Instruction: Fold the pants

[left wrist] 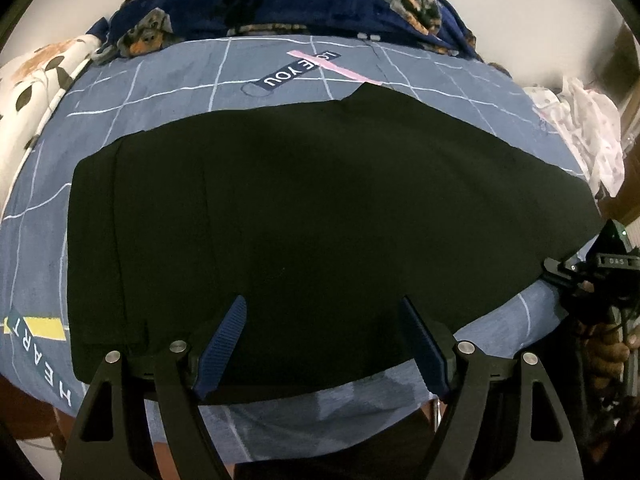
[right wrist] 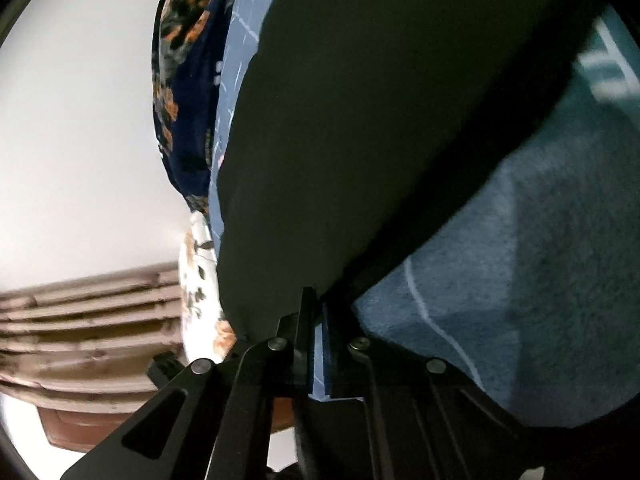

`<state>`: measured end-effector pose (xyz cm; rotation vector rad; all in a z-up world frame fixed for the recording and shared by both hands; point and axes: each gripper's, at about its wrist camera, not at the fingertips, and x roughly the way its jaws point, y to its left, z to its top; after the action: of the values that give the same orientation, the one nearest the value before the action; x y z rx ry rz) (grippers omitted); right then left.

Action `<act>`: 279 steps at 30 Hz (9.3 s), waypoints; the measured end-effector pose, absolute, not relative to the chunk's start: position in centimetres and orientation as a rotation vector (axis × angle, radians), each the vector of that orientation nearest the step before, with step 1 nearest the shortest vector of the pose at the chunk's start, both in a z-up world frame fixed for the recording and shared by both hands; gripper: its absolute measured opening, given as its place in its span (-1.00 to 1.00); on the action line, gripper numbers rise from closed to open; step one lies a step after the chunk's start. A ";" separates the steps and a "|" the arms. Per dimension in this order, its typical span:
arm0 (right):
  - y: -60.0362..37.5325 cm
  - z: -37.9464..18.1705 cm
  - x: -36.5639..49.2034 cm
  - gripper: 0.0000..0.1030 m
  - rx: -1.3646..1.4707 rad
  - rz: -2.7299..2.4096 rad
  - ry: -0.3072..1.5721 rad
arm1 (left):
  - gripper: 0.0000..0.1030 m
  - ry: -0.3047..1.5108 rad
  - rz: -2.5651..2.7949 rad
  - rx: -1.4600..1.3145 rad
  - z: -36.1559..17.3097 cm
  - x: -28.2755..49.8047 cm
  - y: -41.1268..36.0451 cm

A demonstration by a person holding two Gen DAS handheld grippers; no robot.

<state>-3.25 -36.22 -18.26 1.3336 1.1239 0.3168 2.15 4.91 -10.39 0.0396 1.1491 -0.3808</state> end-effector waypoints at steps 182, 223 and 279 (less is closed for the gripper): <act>-28.1 -12.5 2.2 -0.29 0.609 0.433 1.076 | 0.45 1.139 -0.558 -0.080 -11.2 3.1 -2.2; -29.5 -14.7 1.7 0.26 0.956 0.596 1.066 | 0.45 1.082 -0.531 0.039 -10.0 1.9 -3.5; -49.8 -17.1 7.1 -1.00 0.973 0.302 0.968 | 0.45 1.049 -0.755 0.157 -11.6 3.3 -15.5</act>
<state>7.12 -49.78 -17.07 0.9725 0.9677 0.3019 3.30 -15.49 -11.58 0.1573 1.0488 -0.7547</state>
